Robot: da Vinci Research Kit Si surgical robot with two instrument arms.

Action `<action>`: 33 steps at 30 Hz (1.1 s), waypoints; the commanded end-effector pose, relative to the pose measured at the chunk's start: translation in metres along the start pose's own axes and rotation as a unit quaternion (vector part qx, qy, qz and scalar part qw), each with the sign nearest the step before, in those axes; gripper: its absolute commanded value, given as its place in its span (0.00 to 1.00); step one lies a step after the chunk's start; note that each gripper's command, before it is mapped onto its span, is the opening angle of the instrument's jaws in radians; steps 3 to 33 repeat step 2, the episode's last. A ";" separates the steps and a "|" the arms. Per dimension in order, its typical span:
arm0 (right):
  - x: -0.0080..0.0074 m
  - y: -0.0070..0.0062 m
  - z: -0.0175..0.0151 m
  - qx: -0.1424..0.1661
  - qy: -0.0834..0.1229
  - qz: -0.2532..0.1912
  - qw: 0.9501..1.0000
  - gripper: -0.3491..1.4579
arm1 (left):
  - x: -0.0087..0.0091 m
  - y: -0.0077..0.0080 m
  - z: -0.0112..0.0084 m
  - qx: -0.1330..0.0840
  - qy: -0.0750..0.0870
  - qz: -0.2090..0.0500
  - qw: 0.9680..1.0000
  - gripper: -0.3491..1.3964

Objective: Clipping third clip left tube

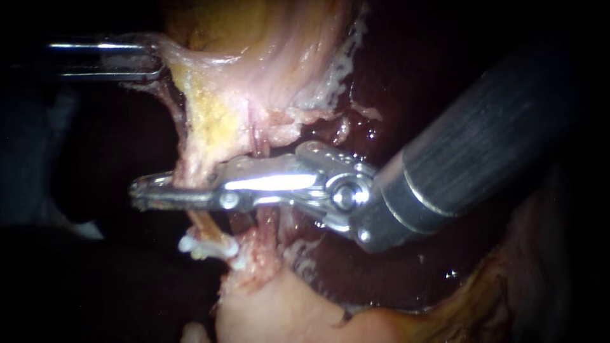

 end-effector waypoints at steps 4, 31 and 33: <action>0.0000 0.0000 -0.0001 0.000 0.000 0.000 1.000 0.00 | 0.0000 0.0000 0.0000 0.000 0.000 0.000 1.000 0.00; 0.0000 0.0000 -0.0001 0.000 0.000 0.000 1.000 0.00 | 0.0000 0.0000 0.0000 0.000 0.000 0.000 1.000 0.00; 0.0000 0.0000 -0.0001 0.000 0.000 0.000 1.000 0.00 | 0.0000 0.0000 0.0000 0.000 0.000 0.000 1.000 0.00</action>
